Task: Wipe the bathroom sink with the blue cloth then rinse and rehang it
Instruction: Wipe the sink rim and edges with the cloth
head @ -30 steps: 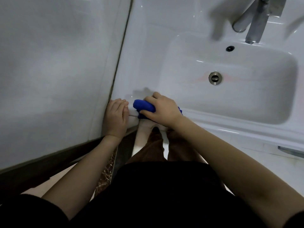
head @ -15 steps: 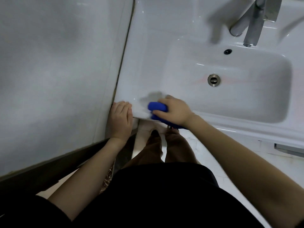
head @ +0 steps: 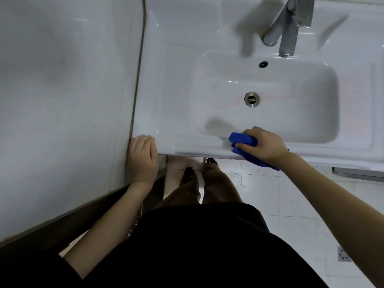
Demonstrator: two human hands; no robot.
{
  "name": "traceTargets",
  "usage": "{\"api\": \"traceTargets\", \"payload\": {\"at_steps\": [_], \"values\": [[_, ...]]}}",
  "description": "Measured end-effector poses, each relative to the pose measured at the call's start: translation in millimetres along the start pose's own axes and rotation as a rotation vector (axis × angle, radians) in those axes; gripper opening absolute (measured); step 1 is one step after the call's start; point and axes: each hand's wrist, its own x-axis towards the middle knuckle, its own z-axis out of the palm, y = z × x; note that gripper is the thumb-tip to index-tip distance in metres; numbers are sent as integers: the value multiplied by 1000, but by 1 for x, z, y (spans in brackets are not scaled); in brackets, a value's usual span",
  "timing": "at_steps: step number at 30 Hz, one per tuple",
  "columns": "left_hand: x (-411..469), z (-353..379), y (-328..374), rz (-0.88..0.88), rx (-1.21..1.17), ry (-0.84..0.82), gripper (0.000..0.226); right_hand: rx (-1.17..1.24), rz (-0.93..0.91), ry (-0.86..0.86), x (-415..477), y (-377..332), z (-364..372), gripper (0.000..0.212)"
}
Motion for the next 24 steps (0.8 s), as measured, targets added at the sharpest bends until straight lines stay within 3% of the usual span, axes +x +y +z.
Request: {"api": "traceTargets", "payload": {"at_steps": [10,14,20,24], "values": [[3,-9,9,8,16,-29,29,38,-249,-20,54,-147,47,33],[3,-11,7,11,3,-64,32,-4,-187,3,31,-96,30,35],[1,-9,5,16,11,-53,35,-41,137,23,-38,41,-25,23],[2,-5,9,-9,32,-7,34,-48,210,64,-36,48,-23,28]]}}
